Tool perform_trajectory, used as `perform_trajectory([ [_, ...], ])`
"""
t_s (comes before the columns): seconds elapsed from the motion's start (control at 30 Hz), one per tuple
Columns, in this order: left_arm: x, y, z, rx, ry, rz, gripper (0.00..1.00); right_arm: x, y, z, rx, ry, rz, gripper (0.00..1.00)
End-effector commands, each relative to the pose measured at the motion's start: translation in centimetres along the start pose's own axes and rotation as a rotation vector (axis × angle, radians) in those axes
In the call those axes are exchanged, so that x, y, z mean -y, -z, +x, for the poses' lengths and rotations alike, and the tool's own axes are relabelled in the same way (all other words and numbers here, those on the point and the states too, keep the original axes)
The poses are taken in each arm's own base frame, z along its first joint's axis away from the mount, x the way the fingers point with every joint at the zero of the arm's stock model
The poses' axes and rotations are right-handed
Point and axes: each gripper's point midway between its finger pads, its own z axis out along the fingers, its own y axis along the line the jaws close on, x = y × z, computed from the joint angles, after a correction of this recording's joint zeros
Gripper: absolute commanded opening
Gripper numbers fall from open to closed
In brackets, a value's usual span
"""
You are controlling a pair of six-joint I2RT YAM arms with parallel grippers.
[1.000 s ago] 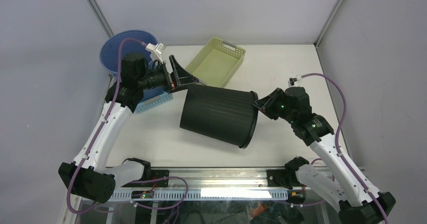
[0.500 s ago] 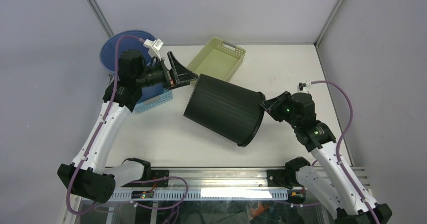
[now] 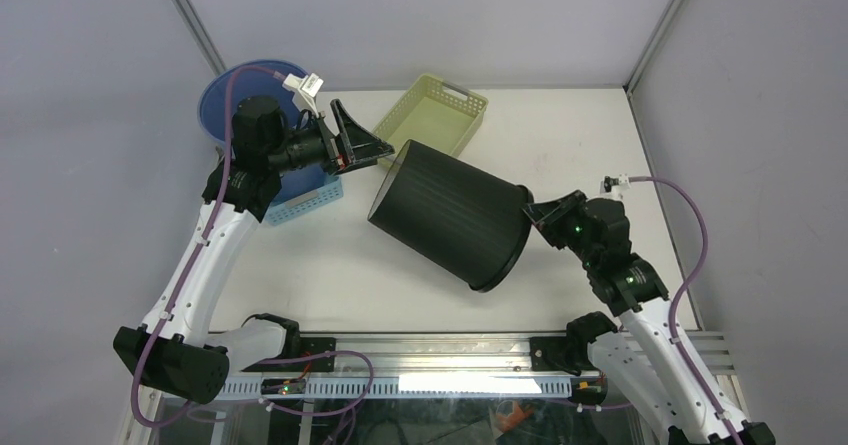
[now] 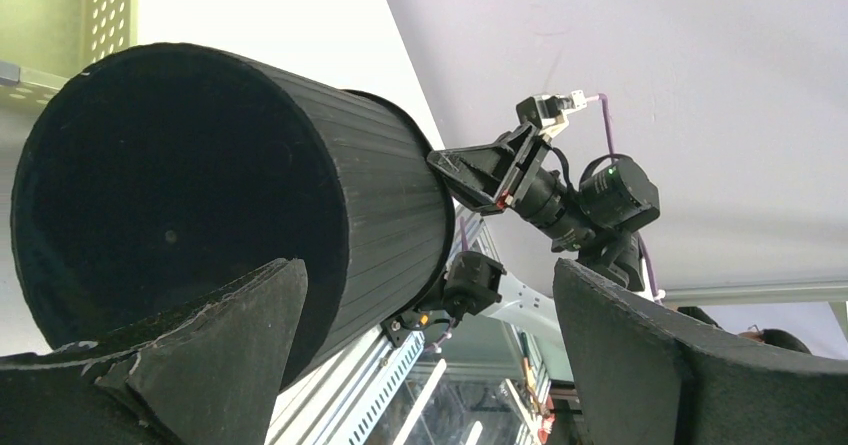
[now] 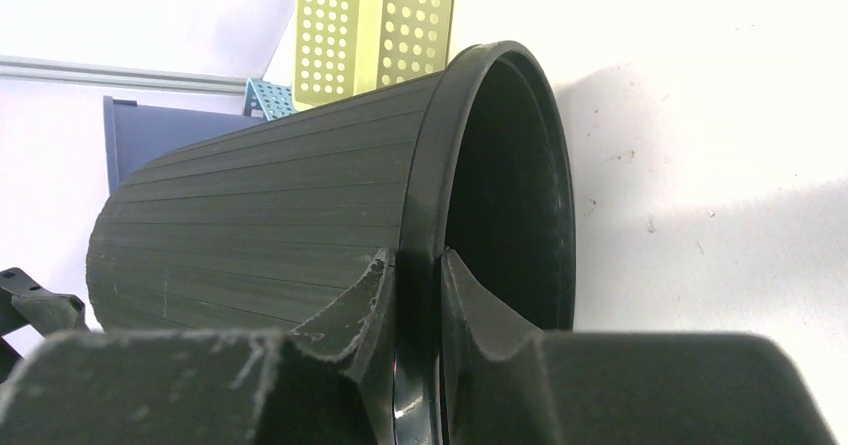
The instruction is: Turn the large container upside down
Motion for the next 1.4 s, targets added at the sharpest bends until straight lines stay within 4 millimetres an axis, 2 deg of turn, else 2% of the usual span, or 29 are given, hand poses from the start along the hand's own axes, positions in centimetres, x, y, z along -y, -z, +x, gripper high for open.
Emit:
perform_trajectory([
  [0.0,2.5,0.7,-0.6,0.018,-0.047,0.064,0.99,12.8,2.1,6.0,-0.226,0.094,0.445,0.21],
  [0.2,2.4,0.7,-0.5,0.016,-0.048,0.065,0.99,12.4,1.6,7.1,-0.264,0.060,0.402,0.22],
  [0.37,2.4,0.7,-0.5,0.018,-0.049,0.065,0.99,12.3,0.8,7.8,-0.284,0.038,0.379,0.29],
  [0.63,1.3,0.4,0.1,0.001,-0.025,0.049,0.99,10.8,-0.1,7.1,-0.278,0.050,0.350,0.35],
  [0.8,-0.6,0.1,1.8,-0.039,0.017,0.021,0.99,9.7,0.0,6.3,-0.273,0.065,0.348,0.38],
  [0.97,-3.4,0.3,3.7,-0.071,0.047,-0.067,0.99,8.3,0.3,5.5,-0.255,0.070,0.324,0.40],
  [1.13,-6.3,1.7,5.5,-0.092,0.015,-0.220,0.99,7.8,1.2,4.7,-0.251,0.105,0.343,0.43],
  [1.27,-9.1,3.4,8.1,-0.124,-0.044,-0.331,0.99,7.1,3.0,2.2,-0.185,0.168,0.400,0.51],
  [1.37,-10.2,3.3,10.1,-0.138,-0.098,-0.389,0.98,5.5,4.5,-0.9,-0.091,0.242,0.413,0.67],
])
